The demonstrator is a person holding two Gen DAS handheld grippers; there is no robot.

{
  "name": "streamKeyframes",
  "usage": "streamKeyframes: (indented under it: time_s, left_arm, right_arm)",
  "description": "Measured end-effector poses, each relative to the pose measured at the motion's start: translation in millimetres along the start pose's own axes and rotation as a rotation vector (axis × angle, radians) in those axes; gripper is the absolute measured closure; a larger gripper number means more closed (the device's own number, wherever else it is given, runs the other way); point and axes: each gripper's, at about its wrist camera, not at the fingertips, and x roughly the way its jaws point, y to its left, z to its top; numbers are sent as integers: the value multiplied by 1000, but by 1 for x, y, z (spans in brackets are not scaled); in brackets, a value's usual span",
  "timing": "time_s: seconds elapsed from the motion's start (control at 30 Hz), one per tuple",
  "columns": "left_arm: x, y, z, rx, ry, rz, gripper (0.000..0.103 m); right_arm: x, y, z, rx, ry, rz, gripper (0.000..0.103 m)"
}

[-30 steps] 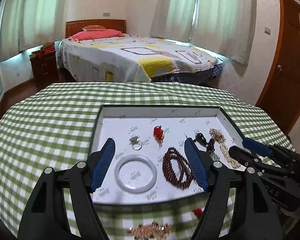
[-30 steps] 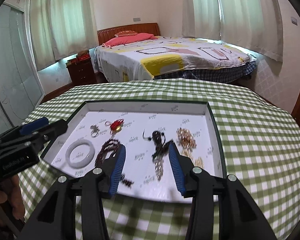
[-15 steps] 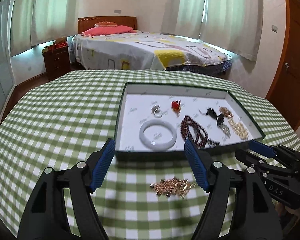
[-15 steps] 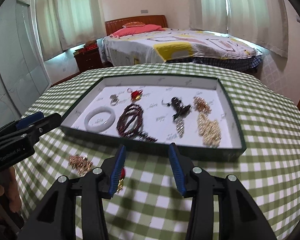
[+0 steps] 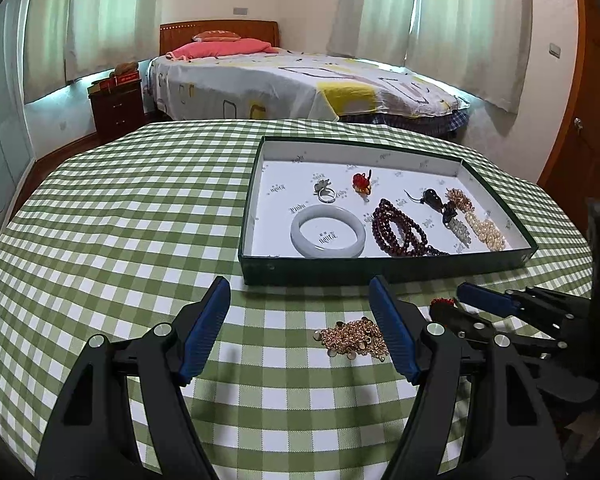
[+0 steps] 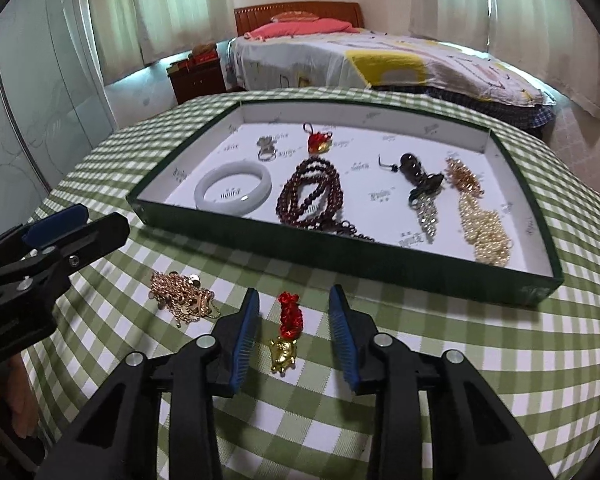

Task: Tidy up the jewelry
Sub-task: 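Withdraw both open grippers from the tray toward the gold chain and red charm, then grasp the gold chain with the left gripper while the right grasps the red-and-gold charm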

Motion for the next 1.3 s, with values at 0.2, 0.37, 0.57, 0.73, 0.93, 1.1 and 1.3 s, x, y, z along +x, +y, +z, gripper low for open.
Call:
streamKeyframes:
  time_s: [0.2, 0.37, 0.57, 0.73, 0.93, 1.1, 1.3]
  left_arm:
    - [5, -2, -4, -2, 17, -5, 33]
    - [9, -11, -7, 16, 33, -18, 33]
    - [16, -21, -11, 29, 59, -42, 33]
    - [28, -25, -14, 20, 99, -63, 33]
    - [39, -27, -15, 16, 138, -77, 34]
    - [43, -31, -19, 33, 147, -75, 40]
    - [41, -29, -20, 38, 135, -103, 80]
  right_arm:
    - [1, 0, 0, -15, 13, 8, 92]
    - [-13, -7, -4, -6, -11, 2, 92]
    - [-34, -23, -4, 25, -57, -25, 92]
    - [-44, -38, -8, 60, -73, -43, 92]
    - [-42, -45, -11, 80, -72, -47, 92]
    - [-39, -47, -12, 85, -71, -46, 92]
    - [-35, -50, -13, 95, -60, -45, 92]
